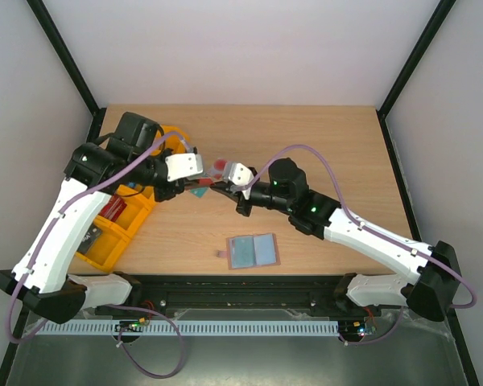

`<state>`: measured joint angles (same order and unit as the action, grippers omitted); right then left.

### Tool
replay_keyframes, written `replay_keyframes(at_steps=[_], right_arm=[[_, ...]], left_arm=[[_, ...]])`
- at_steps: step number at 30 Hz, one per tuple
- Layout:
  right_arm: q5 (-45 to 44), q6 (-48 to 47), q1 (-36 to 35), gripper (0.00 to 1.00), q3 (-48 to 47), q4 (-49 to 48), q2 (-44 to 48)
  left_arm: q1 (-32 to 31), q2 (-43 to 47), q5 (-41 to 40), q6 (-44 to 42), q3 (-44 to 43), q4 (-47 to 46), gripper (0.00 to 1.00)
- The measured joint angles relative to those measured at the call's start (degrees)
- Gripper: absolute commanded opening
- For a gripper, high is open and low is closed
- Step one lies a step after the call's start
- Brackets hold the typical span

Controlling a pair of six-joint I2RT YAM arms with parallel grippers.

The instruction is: Take the credit cards out of the card holder

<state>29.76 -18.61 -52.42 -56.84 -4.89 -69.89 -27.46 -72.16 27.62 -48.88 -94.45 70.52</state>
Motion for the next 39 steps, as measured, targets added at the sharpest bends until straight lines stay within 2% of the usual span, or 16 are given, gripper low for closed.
replay_keyframes(at_steps=[1,3,5,8,13,19,26,32,39], right_arm=[[-1.0,0.0,-0.1,0.39,0.0,-0.1,0.0],[-4.3,0.6,0.0,0.68,-0.2,-0.1,0.0],[-9.3,1.3,-0.1,0.86,-0.1,-0.2,0.3],[-16.9,2.4,-0.2,1.0,1.7,-0.9,2.5],[-25.7,3.7,-0.1,0.99,5.6,-1.7,8.1],[-29.1,3.7,1.2,0.99,10.7,-4.7,11.5],[-29.1,2.6,2.9,0.99,14.5,-5.8,13.0],[-28.4,2.2,3.2,0.99,15.2,-6.7,15.7],[-26.8,2.1,3.3,0.99,15.3,-7.9,16.8]], left_arm=[[0.0,0.0,-0.8,2.1,0.1,-0.9,0.02],[-0.4,0.1,-4.2,7.3,1.0,-3.9,0.02],[0.2,0.2,-11.0,12.5,3.0,-8.1,0.02],[3.4,0.5,-22.8,17.2,9.9,-13.1,0.02],[13.7,0.8,-39.4,18.0,22.1,-14.8,0.02],[31.3,2.0,-47.4,13.1,27.6,-18.8,0.02],[34.2,1.7,-42.8,7.2,31.0,-24.3,0.02],[36.2,-3.3,-42.0,3.4,34.6,-29.6,0.02],[40.0,-2.9,-36.7,-4.9,39.9,-33.0,0.02]])
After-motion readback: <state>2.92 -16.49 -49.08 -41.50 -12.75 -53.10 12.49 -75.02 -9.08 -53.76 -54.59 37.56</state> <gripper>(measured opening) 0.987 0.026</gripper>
